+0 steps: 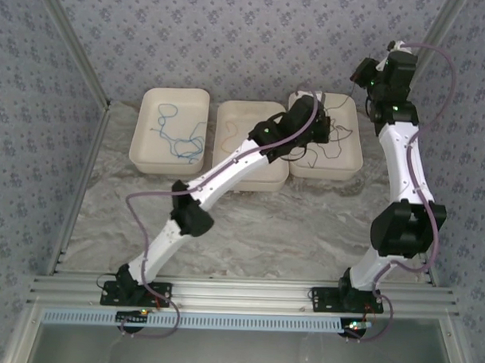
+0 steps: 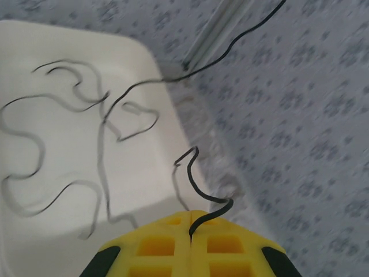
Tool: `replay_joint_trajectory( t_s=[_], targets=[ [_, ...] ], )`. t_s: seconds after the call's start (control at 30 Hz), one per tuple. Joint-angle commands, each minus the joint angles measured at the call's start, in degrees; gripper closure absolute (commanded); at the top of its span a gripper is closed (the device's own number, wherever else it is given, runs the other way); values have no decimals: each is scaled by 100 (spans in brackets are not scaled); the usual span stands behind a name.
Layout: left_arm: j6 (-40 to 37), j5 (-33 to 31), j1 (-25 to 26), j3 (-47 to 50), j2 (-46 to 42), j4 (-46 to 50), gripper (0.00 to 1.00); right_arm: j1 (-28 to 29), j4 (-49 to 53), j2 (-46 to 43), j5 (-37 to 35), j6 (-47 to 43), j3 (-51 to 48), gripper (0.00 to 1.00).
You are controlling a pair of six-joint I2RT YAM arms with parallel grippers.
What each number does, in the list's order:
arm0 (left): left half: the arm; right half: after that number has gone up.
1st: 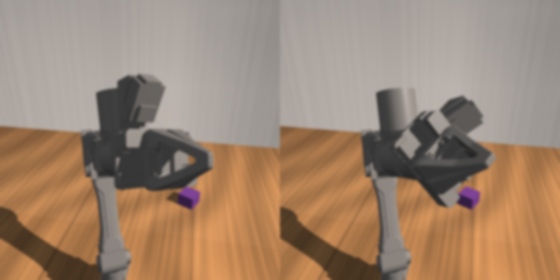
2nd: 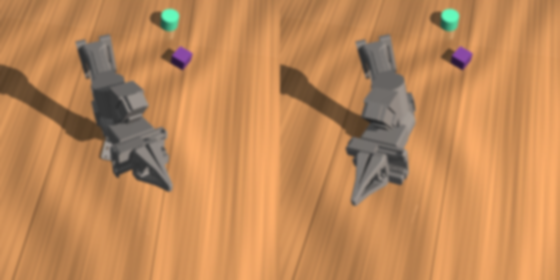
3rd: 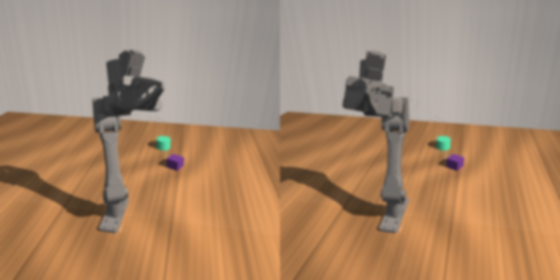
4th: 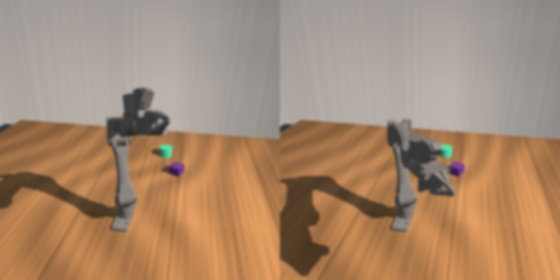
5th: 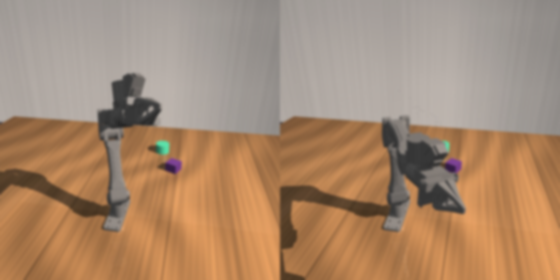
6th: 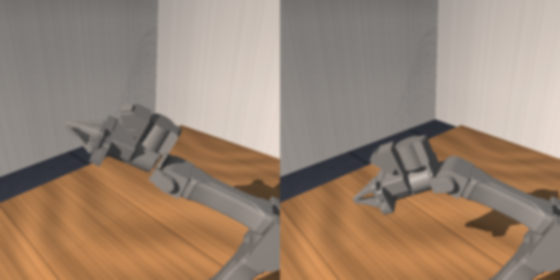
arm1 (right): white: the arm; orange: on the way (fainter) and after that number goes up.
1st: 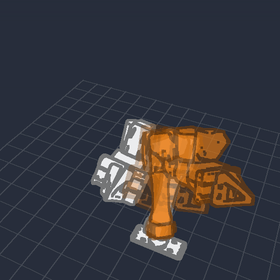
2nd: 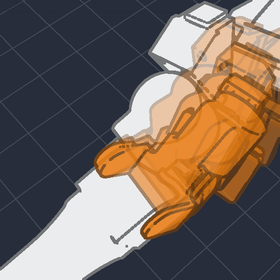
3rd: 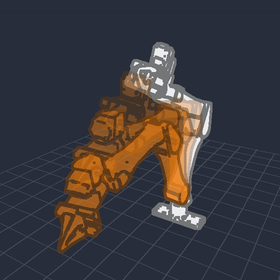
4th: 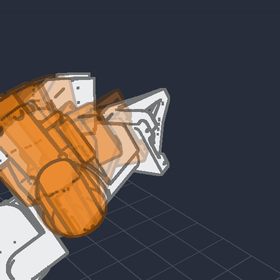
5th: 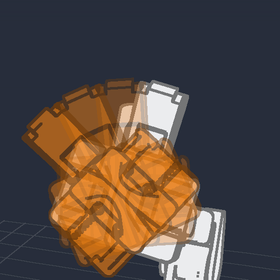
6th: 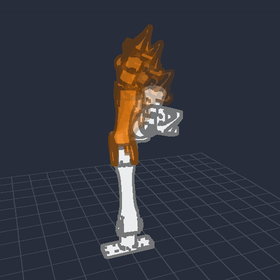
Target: Untangle the cables
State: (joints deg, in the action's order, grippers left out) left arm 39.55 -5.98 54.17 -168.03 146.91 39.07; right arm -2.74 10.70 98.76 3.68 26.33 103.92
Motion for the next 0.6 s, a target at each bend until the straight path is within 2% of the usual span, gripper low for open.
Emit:
replay_joint_trajectory(
  t_s=[0.0, 0.07, 0.13, 0.2, 0.23, 0.27, 0.3, 0.4, 0.57],
  targets=[
    [499, 830, -328, -895, 904, 832, 100, 4, 27, 423, -155, -180, 342, 100],
    [641, 1304, -398, -350, 956, 139, 100, -11, 163, 716, -94, -197, 469, 100],
    [684, 1477, -382, 234, 887, -591, 100, -23, 347, 1025, 84, -194, 622, 99],
    [735, 1405, -388, 393, 899, -801, 97, -33, 764, 1386, 265, -181, 901, 83],
    [805, 1367, -410, 393, 909, -789, 92, -32, 938, 1507, 307, -181, 991, 78],
    [860, 1378, -433, 398, 940, -808, 83, -40, 1009, 1575, 354, -184, 989, 75],
    [888, 1373, -435, 385, 953, -777, 73, -46, 963, 1572, 404, -171, 897, 69],
    [805, 1370, -441, 367, 897, -557, 54, -45, 903, 1494, 451, -145, 783, 52],
    [620, 1242, -366, 367, 636, -121, 51, -26, 1056, 1341, 423, -203, 928, 43]
  ],
)
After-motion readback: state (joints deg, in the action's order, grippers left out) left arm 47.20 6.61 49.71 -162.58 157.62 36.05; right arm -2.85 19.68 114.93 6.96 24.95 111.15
